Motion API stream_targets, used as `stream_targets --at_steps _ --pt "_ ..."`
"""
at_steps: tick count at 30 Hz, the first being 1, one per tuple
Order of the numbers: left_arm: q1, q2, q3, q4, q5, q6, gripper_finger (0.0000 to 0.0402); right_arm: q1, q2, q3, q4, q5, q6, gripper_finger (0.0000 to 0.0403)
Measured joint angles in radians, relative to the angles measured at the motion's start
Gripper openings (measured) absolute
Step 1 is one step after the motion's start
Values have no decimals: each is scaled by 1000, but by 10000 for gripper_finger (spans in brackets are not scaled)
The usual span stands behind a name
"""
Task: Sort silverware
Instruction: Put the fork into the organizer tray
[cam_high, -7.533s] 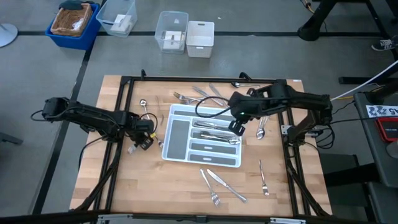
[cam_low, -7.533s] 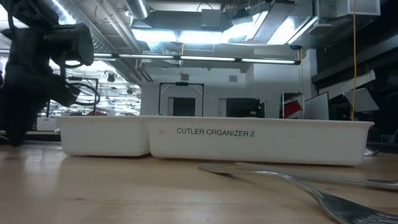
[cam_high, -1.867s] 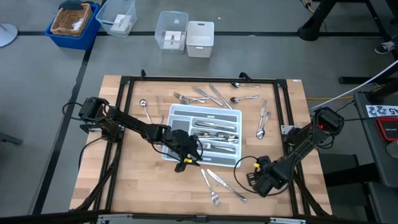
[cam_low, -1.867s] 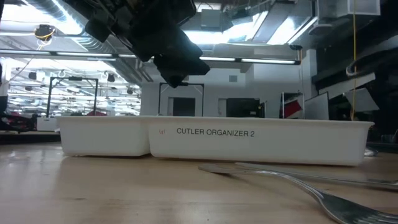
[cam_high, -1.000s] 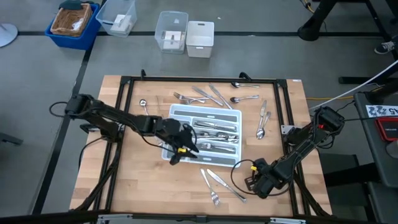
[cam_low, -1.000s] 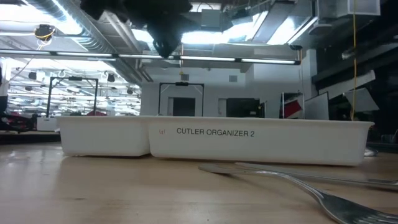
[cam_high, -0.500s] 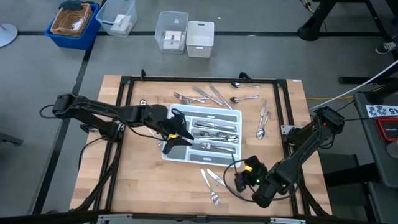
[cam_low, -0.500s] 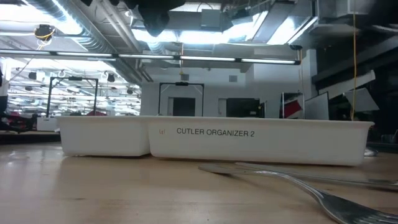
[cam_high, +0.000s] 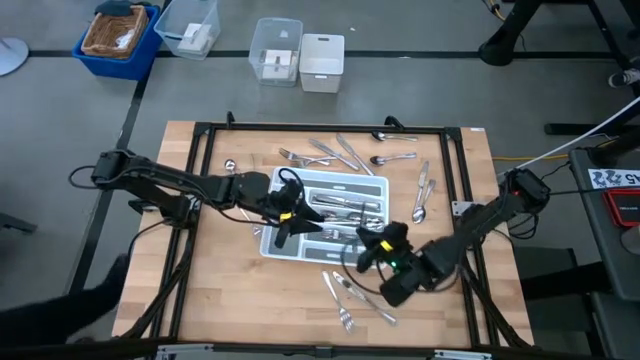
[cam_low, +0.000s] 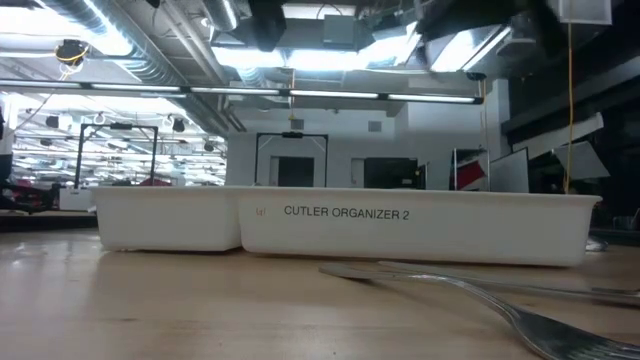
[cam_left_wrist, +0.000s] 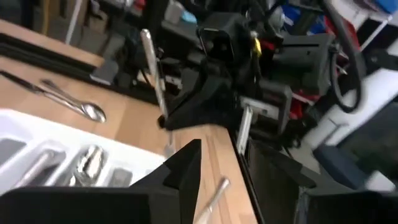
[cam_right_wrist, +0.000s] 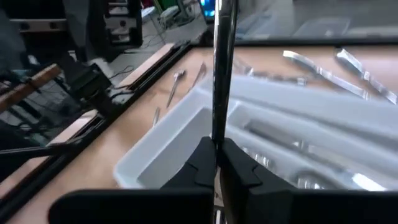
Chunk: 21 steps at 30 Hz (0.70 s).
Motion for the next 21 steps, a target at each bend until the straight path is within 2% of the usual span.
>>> stream_targets --at_steps 5,9,14,21 --pt "-1 5 0 -54 -23 35 125 -70 0 9 141 4 -264 5" --pt "-1 5 0 -68 -26 71 125 -107 -2 10 238 5 -413 5" --pt "-1 5 0 -69 -112 81 125 -132 -2 10 337 1 -507 5" --pt "-1 5 0 -110 -161 102 125 -156 -2 10 477 36 -609 5"
